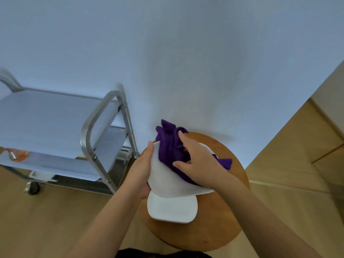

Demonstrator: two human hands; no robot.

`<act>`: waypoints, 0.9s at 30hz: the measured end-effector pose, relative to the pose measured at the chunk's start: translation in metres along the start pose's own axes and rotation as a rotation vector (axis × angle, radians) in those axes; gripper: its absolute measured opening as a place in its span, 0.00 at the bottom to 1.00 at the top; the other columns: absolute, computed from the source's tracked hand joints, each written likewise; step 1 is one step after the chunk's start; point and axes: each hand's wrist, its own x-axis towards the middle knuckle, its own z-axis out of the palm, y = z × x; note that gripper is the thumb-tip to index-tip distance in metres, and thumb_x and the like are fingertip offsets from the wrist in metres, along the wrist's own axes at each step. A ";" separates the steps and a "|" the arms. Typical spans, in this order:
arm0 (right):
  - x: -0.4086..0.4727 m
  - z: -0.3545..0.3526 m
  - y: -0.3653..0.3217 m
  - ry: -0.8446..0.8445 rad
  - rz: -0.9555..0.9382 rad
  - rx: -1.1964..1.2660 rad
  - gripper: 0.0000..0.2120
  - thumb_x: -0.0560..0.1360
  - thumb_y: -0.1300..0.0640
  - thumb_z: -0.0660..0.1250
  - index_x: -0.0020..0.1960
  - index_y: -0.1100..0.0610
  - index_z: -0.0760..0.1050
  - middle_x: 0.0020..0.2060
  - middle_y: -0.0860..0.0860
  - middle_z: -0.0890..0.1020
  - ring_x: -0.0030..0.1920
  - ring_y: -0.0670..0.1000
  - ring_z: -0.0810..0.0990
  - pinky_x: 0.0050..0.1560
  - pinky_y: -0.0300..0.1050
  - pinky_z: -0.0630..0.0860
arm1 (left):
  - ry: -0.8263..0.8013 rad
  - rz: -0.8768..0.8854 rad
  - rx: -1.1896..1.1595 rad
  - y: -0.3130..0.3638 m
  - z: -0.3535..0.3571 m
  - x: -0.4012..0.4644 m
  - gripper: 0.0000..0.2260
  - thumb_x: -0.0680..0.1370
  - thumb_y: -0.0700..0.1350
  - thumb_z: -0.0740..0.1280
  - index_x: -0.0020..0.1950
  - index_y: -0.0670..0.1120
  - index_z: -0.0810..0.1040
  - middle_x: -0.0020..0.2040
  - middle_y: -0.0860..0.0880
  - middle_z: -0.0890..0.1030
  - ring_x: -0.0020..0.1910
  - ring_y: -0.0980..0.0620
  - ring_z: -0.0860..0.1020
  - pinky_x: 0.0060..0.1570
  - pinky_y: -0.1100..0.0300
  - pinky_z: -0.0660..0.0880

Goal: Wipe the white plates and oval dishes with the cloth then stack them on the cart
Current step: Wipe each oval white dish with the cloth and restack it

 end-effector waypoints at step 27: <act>0.019 -0.038 0.049 -0.162 0.114 0.129 0.17 0.62 0.35 0.71 0.40 0.46 0.74 0.36 0.44 0.80 0.37 0.45 0.79 0.43 0.46 0.77 | -0.049 -0.007 -0.036 0.013 -0.022 -0.018 0.23 0.68 0.59 0.67 0.53 0.44 0.83 0.48 0.40 0.84 0.45 0.43 0.84 0.40 0.52 0.81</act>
